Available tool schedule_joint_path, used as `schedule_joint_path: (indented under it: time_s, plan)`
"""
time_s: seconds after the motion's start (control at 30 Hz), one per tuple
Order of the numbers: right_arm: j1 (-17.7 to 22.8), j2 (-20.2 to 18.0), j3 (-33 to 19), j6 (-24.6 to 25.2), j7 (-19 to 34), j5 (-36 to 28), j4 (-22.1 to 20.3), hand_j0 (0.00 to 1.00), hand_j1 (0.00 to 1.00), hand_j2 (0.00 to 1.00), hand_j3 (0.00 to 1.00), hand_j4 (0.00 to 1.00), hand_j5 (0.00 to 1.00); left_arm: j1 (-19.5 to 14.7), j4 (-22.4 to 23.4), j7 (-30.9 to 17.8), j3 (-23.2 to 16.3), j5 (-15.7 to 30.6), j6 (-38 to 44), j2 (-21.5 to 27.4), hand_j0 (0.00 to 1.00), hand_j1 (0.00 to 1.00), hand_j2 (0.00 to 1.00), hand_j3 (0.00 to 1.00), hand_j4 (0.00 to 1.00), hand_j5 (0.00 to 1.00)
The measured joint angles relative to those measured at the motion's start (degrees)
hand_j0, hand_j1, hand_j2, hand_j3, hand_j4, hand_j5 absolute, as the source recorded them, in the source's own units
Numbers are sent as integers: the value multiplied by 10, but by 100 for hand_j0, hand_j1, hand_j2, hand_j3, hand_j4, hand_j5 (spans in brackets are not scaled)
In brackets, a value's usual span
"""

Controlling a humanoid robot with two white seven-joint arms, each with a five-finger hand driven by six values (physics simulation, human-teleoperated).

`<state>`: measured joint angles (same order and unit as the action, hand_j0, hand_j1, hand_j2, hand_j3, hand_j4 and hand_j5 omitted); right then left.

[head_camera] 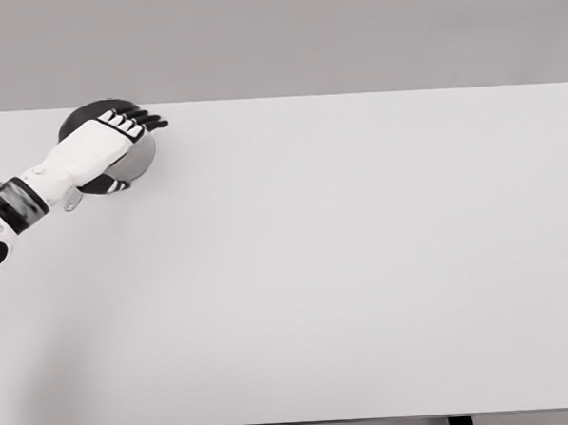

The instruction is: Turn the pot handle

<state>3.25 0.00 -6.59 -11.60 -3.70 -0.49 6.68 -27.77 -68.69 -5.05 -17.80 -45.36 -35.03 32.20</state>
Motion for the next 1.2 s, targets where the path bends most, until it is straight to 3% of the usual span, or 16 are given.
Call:
schedule_joint_path:
  time_s: [1.2]
  plan:
    - [0, 0, 0, 0, 0, 0, 0, 100, 100, 100, 100, 100, 100, 0, 54, 8, 20, -2, 0, 55, 100, 100, 100, 100, 100, 100]
